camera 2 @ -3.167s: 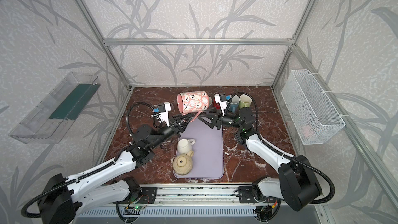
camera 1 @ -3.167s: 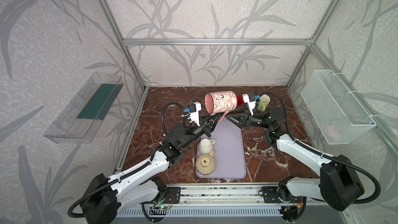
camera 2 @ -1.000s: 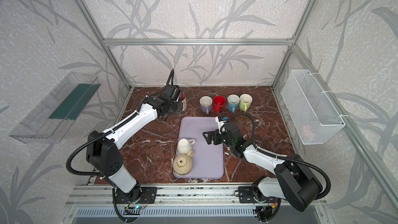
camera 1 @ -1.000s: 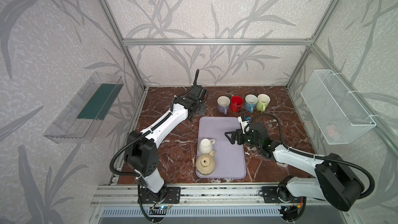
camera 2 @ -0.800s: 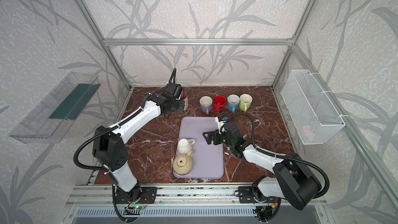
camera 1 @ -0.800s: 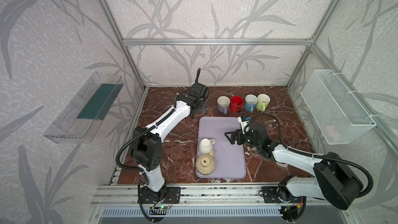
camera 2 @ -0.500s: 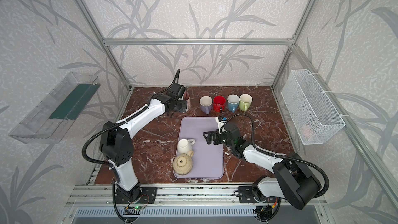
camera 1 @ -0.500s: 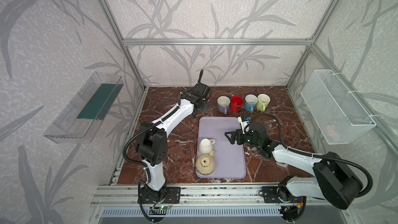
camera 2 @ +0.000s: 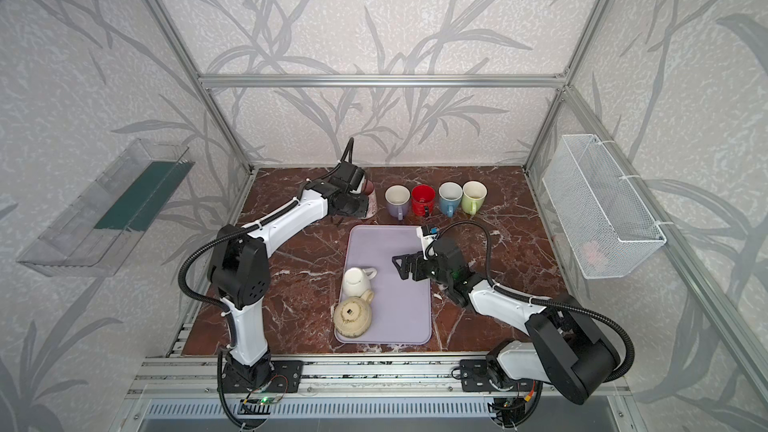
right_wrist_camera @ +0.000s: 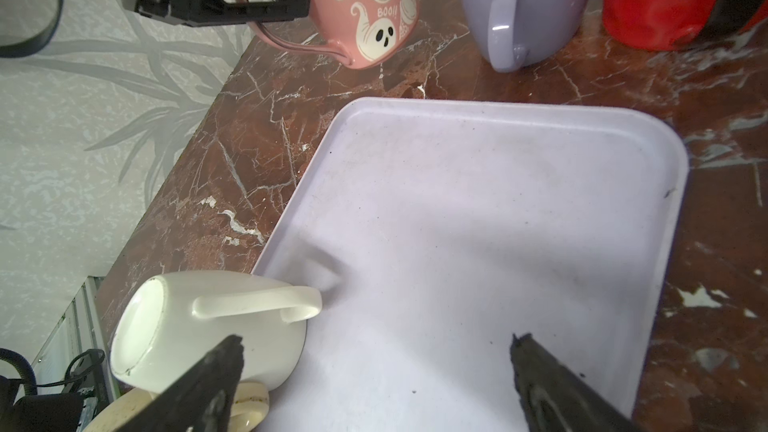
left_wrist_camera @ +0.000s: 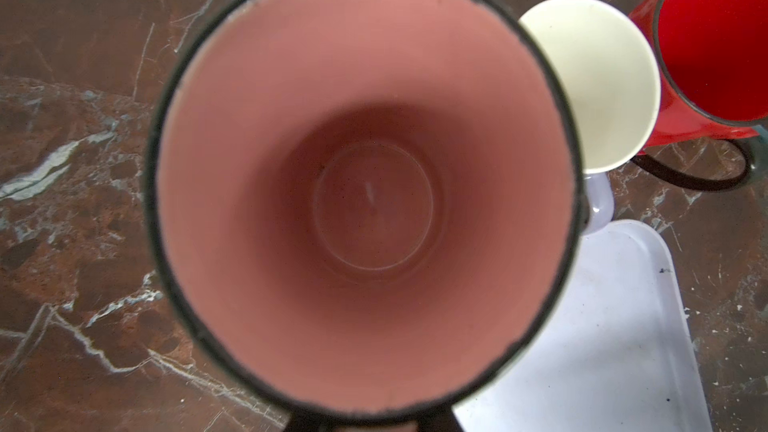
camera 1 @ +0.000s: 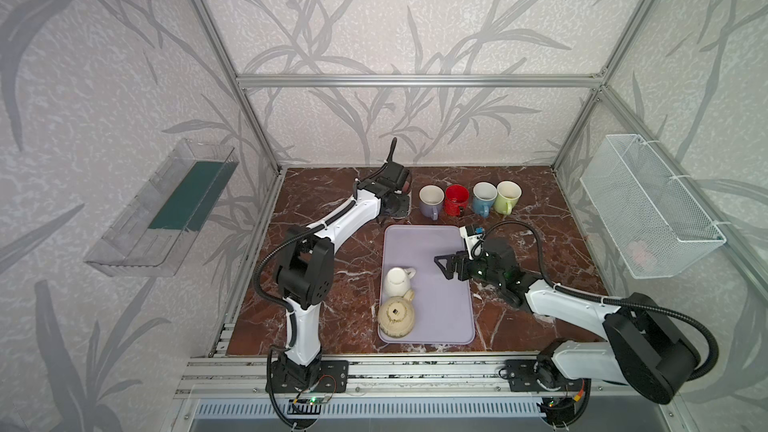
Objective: Turn the mug right side up
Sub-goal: 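Carry the pink mug upright with the left gripper and lower it beside the lavender mug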
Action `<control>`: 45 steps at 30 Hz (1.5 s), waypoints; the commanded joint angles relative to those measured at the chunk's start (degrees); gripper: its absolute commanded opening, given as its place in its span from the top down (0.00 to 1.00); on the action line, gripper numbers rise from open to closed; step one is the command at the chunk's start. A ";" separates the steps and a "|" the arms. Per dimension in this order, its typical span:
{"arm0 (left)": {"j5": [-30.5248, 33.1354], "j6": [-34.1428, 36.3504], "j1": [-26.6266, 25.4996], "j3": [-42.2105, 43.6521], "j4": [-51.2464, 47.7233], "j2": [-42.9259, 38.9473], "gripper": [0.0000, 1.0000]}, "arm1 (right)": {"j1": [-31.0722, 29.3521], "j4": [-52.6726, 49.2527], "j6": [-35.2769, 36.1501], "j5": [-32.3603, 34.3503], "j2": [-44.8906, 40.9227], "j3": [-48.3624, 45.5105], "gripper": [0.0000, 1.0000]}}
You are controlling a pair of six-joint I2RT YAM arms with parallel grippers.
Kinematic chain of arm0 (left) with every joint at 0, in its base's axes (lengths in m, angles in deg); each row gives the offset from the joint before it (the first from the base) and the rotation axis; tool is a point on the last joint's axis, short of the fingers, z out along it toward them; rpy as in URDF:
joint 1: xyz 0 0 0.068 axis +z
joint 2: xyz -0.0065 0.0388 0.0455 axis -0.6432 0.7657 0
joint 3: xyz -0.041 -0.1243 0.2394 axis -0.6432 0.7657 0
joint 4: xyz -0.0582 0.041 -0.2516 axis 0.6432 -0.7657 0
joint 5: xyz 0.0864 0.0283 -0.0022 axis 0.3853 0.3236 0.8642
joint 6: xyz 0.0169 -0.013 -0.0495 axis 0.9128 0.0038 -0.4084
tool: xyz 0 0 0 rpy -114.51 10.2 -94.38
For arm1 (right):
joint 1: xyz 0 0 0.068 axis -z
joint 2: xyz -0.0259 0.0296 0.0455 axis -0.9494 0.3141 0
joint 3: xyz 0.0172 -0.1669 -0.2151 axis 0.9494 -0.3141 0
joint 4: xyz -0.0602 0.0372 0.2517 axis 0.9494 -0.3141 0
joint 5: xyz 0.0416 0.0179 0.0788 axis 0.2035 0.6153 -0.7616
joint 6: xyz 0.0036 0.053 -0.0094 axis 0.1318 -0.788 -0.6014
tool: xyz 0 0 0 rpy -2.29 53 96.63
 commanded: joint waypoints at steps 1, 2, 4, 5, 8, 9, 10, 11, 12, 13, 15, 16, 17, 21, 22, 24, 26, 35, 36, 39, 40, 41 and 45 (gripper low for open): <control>-0.71 -0.76 0.20 -3.68 5.63 0.53 1.00 | -0.33 2.01 -0.54 -0.22 0.15 -0.35 0.01; -1.02 -0.49 0.19 -3.94 5.67 1.01 1.00 | -0.26 1.96 -0.56 -0.24 0.17 -0.35 0.01; -3.00 0.68 0.30 -4.29 6.20 1.82 1.00 | -0.33 2.01 -0.61 -0.22 0.17 -0.39 0.01; -3.58 0.52 0.30 -4.53 6.34 2.33 1.00 | -0.29 2.01 -0.64 -0.30 0.21 -0.35 0.01; -3.67 0.00 0.29 -5.22 6.51 3.37 1.00 | -0.31 1.95 -0.71 -0.40 0.00 -0.44 0.01; -3.59 0.02 0.30 -5.35 6.59 3.57 1.00 | -0.30 1.97 -0.73 -0.35 -0.09 -0.44 0.01; -3.53 0.03 0.25 -5.60 6.63 3.91 1.00 | -0.33 1.92 -0.73 -0.31 -0.19 -0.45 0.01; -3.51 0.03 0.23 -5.80 6.68 4.25 1.00 | -0.32 1.94 -0.73 -0.30 -0.29 -0.44 0.01; -3.43 0.03 0.30 -6.04 6.68 4.50 1.00 | -0.27 1.96 -0.73 -0.39 -0.19 -0.44 0.01; -3.38 0.07 0.26 -6.36 6.55 4.79 1.00 | -0.27 1.96 -0.83 -0.39 -0.23 -0.44 0.01; -2.89 0.20 0.25 -6.75 6.38 5.31 1.00 | -0.29 2.01 -0.82 -0.48 -0.10 -0.44 0.01; -2.74 0.27 0.30 -6.98 6.42 5.65 1.00 | -0.33 2.01 -0.92 -0.52 -0.14 -0.44 0.01; -2.53 0.37 0.29 -7.11 6.42 5.85 1.00 | -0.29 2.01 -0.91 -0.62 -0.21 -0.44 0.01; -2.27 0.70 0.30 -7.80 6.28 6.94 1.00 | -0.29 1.96 -0.90 -0.48 -0.28 -0.53 0.01; -2.10 0.80 0.30 -7.98 6.24 7.19 1.00 | -0.30 2.00 -0.90 -0.48 -0.27 -0.53 0.01; -1.78 1.15 0.27 -8.36 6.00 7.70 1.00 | -0.29 1.94 -0.90 -0.48 -0.33 -0.53 0.01; -1.60 1.48 0.27 -8.81 5.64 8.16 1.00 | -0.26 2.01 -0.91 -0.63 -0.21 -0.53 0.01; -0.60 2.22 -0.07 -8.74 5.55 8.89 1.00 | -0.31 2.05 -0.82 -0.44 -0.10 -0.53 0.01; -0.54 2.30 -0.12 -8.64 5.59 8.90 1.00 | -0.28 2.09 -0.84 -0.39 -0.10 -0.53 0.01; -0.24 2.62 -0.30 -8.28 5.59 8.84 0.90 | -0.29 2.09 -0.82 -0.39 -0.01 -0.53 0.01; -0.28 2.78 -0.33 -8.21 5.53 8.67 0.84 | -0.27 2.09 -0.82 -0.33 -0.03 -0.53 0.01; -0.33 2.88 -0.40 -8.11 5.55 8.56 0.80 | -0.32 2.10 -0.90 -0.31 0.07 -0.53 0.01; -0.02 3.09 -0.60 -7.74 5.08 8.02 0.66 | -0.33 2.10 -0.77 -0.20 0.08 -0.53 0.01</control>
